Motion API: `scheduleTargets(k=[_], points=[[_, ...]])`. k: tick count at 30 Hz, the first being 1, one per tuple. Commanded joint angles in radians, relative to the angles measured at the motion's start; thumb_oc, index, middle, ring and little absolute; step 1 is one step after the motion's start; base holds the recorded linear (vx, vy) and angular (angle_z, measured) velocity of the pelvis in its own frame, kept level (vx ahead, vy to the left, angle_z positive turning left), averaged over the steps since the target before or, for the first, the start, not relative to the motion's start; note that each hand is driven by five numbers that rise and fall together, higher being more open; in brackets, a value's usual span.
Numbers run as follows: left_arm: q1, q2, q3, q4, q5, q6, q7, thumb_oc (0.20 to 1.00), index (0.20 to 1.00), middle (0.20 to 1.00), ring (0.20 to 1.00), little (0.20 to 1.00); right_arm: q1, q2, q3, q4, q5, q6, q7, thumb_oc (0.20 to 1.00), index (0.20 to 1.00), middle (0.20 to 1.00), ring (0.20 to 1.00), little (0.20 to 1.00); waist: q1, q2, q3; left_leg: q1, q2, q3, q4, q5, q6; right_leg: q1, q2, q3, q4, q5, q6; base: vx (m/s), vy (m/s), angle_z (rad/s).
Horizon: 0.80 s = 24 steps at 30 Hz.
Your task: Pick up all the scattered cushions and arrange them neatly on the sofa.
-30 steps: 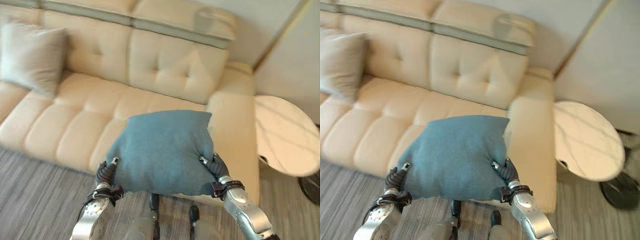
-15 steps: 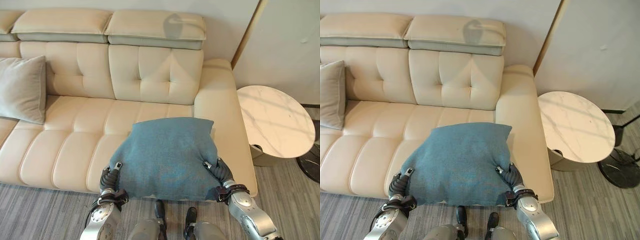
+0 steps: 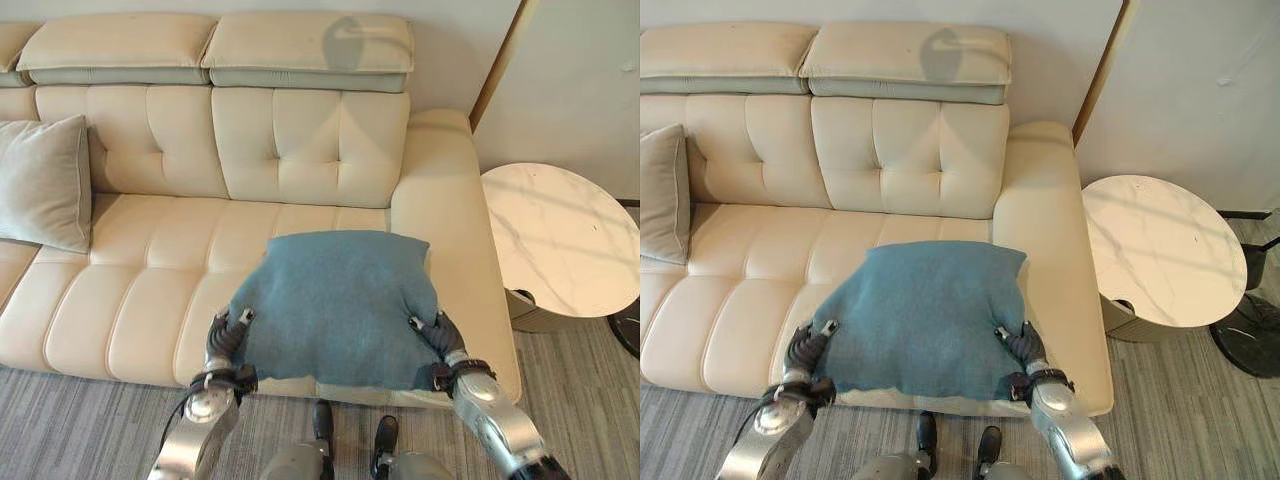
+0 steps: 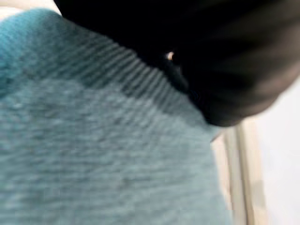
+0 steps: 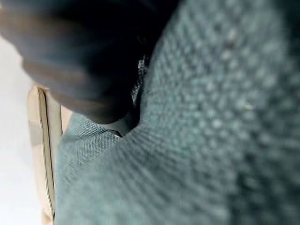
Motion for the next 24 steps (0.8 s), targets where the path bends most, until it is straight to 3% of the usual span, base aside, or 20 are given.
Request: scheduleTargets(k=[1, 7, 12, 13, 17, 18, 19, 20, 21, 22, 24], points=[[-0.326, 0.06, -0.028, -0.038, 0.158, -0.134, 0.171, 0.2, 0.2, 0.2, 0.2, 0.2, -0.31, 0.095, 0.033, -0.112, 0.043, -0.221, -0.101, 0.2, 0.2, 0.2, 0.2, 0.2, -0.001, -0.052, 0.047, -0.031, 0.007, -0.071, -0.014, -0.099, -0.052, -0.073, -0.037, 0.026, 0.056, -0.138, 0.055, -0.17, 0.021, -0.02], [-0.783, 0.129, -0.09, 0.077, 0.283, -0.15, 0.402, 0.2, 0.2, 0.2, 0.2, 0.2, -0.777, 0.067, 0.03, -0.045, 0.002, -0.312, -0.256, 0.2, 0.2, 0.2, 0.2, 0.2, 0.003, -0.046, 0.125, -0.272, 0.006, -0.076, 0.133, -0.093, -0.061, -0.309, -0.066, 0.026, 0.2, -0.131, 0.05, -0.11, 0.036, 0.0], [-1.058, 0.199, -0.154, 0.201, 0.322, -0.146, 0.467, 0.2, 0.2, 0.2, 0.2, 0.2, -1.019, 0.02, 0.027, 0.049, -0.054, -0.342, -0.338, 0.2, 0.2, 0.2, 0.2, 0.2, 0.003, -0.028, 0.157, -0.436, 0.004, -0.09, 0.212, -0.088, -0.07, -0.476, -0.09, 0.022, 0.298, -0.138, 0.056, -0.05, 0.039, 0.07], [-1.251, 0.243, -0.246, 0.323, 0.322, -0.133, 0.483, 0.2, 0.2, 0.2, 0.2, 0.2, -1.158, -0.009, 0.071, 0.144, -0.077, -0.352, -0.385, 0.2, 0.2, 0.2, 0.2, 0.2, 0.002, -0.021, 0.175, -0.529, 0.004, -0.101, 0.264, -0.088, -0.072, -0.562, -0.106, 0.02, 0.353, -0.146, 0.059, -0.07, 0.042, 0.31], [-1.67, 0.308, -0.565, 0.649, 0.347, -0.095, 0.448, 0.2, 0.2, 0.2, 0.2, 0.2, -1.481, -0.209, 0.242, 0.417, -0.128, -0.361, -0.449, 0.2, 0.2, 0.2, 0.2, 0.2, 0.011, 0.004, 0.197, -0.709, -0.005, -0.119, 0.343, -0.081, -0.081, -0.736, -0.136, 0.012, 0.462, -0.155, 0.073, -0.03, 0.043, 0.42], [-1.729, 0.328, -0.635, 0.708, 0.362, -0.087, 0.423, 0.379, 0.379, 0.379, 0.379, 0.379, -1.518, -0.253, 0.281, 0.456, -0.13, -0.357, -0.455, 0.2, 0.2, 0.2, 0.2, 0.2, 0.011, 0.008, 0.201, -0.728, -0.007, -0.122, 0.353, -0.083, -0.083, -0.755, -0.136, 0.014, 0.471, -0.158, 0.073, -0.01, 0.026, 0.4], [-1.823, 0.345, -0.738, 0.786, 0.388, -0.072, 0.397, 0.724, 0.724, 0.724, 0.724, 0.724, -1.584, -0.31, 0.328, 0.513, -0.14, -0.352, -0.471, 0.2, 0.2, 0.2, 0.2, 0.2, 0.016, 0.012, 0.206, -0.766, -0.009, -0.126, 0.36, -0.077, -0.083, -0.792, -0.142, 0.009, 0.485, -0.16, 0.073, 0.01, 0.02, 0.28], [-1.865, 0.358, -0.781, 0.806, 0.407, -0.067, 0.389, 0.918, 0.918, 0.918, 0.918, 0.918, -1.606, -0.346, 0.35, 0.525, -0.147, -0.351, -0.482, 0.3, 0.3, 0.3, 0.3, 0.3, 0.018, 0.014, 0.214, -0.78, -0.011, -0.131, 0.366, -0.079, -0.084, -0.805, -0.144, 0.012, 0.493, -0.164, 0.074, 0.01, 0.009, 0.23], [-1.915, 0.372, -0.835, 0.838, 0.439, -0.054, 0.38, 1.0, 1.0, 1.0, 1.0, 1.0, -1.636, -0.377, 0.371, 0.543, -0.154, -0.35, -0.502, 0.642, 0.642, 0.642, 0.642, 0.642, 0.018, 0.017, 0.22, -0.805, -0.013, -0.135, 0.369, -0.075, -0.082, -0.832, -0.149, 0.011, 0.501, -0.164, 0.074, 0.03, -0.001, 0.15], [-1.943, 0.395, -0.884, 0.872, 0.46, -0.034, 0.364, 1.0, 1.0, 1.0, 1.0, 1.0, -1.655, -0.418, 0.391, 0.559, -0.173, -0.34, -0.529, 1.0, 1.0, 1.0, 1.0, 1.0, 0.018, 0.021, 0.224, -0.815, -0.016, -0.138, 0.371, -0.077, -0.083, -0.842, -0.149, 0.014, 0.507, -0.168, 0.074, 0.02, 0.021, 0.16], [-1.968, 0.42, -0.921, 0.924, 0.48, -0.02, 0.341, 1.0, 1.0, 1.0, 1.0, 1.0, -1.68, -0.456, 0.408, 0.592, -0.196, -0.317, -0.556, 1.0, 1.0, 1.0, 1.0, 1.0, 0.017, 0.023, 0.233, -0.839, -0.02, -0.143, 0.377, -0.076, -0.082, -0.867, -0.153, 0.015, 0.517, -0.171, 0.074, 0.03, 0.027, 0.11]])
